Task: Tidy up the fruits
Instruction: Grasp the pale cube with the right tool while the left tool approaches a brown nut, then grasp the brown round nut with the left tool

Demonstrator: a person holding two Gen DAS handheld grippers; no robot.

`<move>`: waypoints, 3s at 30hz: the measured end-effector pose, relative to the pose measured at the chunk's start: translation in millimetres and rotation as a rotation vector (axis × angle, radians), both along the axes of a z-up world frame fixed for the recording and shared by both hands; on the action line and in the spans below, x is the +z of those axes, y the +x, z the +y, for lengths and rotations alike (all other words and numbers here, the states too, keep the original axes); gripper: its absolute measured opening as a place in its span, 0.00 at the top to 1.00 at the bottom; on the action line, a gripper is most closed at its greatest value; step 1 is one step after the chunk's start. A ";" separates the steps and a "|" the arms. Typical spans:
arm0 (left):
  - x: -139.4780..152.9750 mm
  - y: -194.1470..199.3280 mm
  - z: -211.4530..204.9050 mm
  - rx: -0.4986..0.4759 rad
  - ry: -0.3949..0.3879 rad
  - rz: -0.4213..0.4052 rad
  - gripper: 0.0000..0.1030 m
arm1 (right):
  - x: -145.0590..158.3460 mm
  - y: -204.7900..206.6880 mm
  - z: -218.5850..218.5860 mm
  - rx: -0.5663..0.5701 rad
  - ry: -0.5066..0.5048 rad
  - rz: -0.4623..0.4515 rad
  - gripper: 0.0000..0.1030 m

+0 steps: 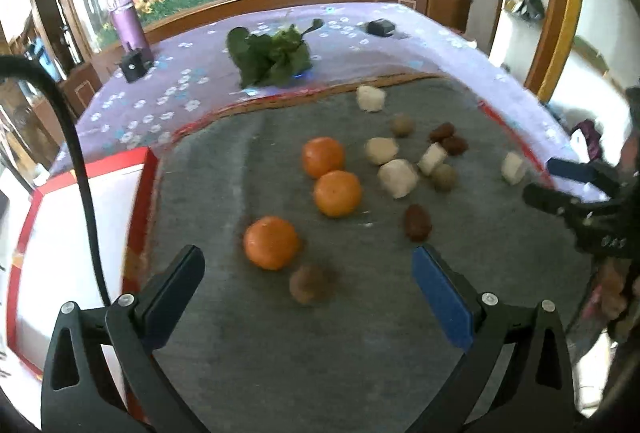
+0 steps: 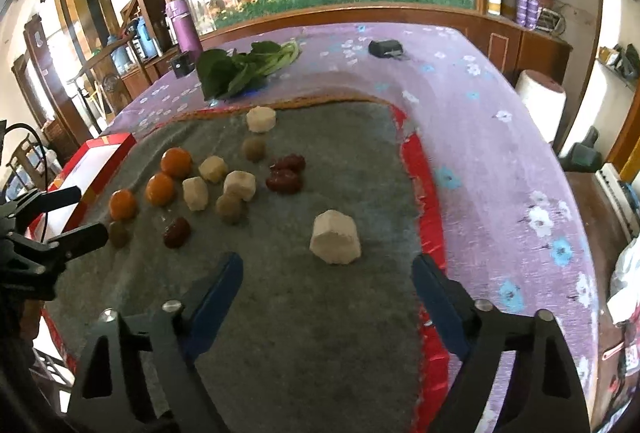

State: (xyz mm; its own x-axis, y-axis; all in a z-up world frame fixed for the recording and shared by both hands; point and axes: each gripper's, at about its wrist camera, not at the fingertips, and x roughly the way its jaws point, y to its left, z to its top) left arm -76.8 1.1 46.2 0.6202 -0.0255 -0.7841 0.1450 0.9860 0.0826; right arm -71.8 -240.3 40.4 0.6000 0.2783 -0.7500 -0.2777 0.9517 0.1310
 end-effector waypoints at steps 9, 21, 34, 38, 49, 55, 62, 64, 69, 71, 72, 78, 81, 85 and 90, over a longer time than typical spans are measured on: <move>-6.2 4.6 30.5 0.077 0.034 -0.003 0.00 | -18.4 25.1 12.2 -0.024 0.007 0.090 0.48; -18.6 13.6 39.3 0.066 0.002 0.030 0.00 | -19.4 32.6 7.5 -0.105 0.020 0.093 0.70; -33.3 12.4 26.6 0.086 -0.081 0.100 0.18 | -20.4 30.0 3.8 -0.121 0.058 0.072 0.70; -34.6 12.0 24.9 0.091 -0.071 0.097 0.28 | -20.1 30.6 5.0 -0.120 0.058 0.074 0.70; -32.0 10.1 21.5 0.073 -0.072 0.088 0.39 | -20.7 30.4 6.5 -0.120 0.047 0.070 0.70; -32.3 11.0 19.0 0.071 -0.060 0.081 0.39 | -21.3 30.5 6.5 -0.119 0.050 0.071 0.70; -29.3 7.8 16.5 0.039 -0.083 0.073 0.48 | -22.0 30.2 4.9 -0.115 0.055 0.071 0.68; -33.8 9.8 14.1 0.038 -0.062 0.081 0.55 | -22.1 30.3 4.1 -0.115 0.061 0.072 0.68; -35.2 11.7 10.4 0.014 -0.082 0.088 0.75 | -22.0 30.2 2.5 -0.114 0.070 0.074 0.68; -35.3 10.1 8.0 0.003 -0.068 0.079 0.77 | -22.0 30.3 2.5 -0.114 0.071 0.074 0.68; -35.4 9.7 7.9 -0.004 -0.070 0.076 0.78 | -21.7 30.2 2.2 -0.114 0.072 0.074 0.68; -34.4 9.4 13.3 -0.004 -0.097 0.077 0.80 | -20.8 30.0 3.5 -0.111 0.052 0.068 0.70; -33.9 6.7 15.1 -0.006 -0.106 0.074 0.80 | -19.9 28.8 4.3 -0.107 0.050 0.068 0.70; -27.4 0.3 21.0 -0.002 -0.122 0.053 0.80 | -17.6 25.6 4.3 -0.097 0.082 0.092 0.70; -10.8 -14.2 38.5 0.024 -0.152 0.000 0.80 | -9.9 14.6 24.3 -0.020 0.136 0.104 0.71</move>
State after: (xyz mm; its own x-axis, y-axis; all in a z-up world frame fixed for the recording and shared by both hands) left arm -91.0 39.6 35.5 0.6219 -0.1291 -0.7724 0.1215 0.9903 -0.0677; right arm -57.2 -216.0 30.4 0.5272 0.3704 -0.7648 -0.2374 0.9284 0.2860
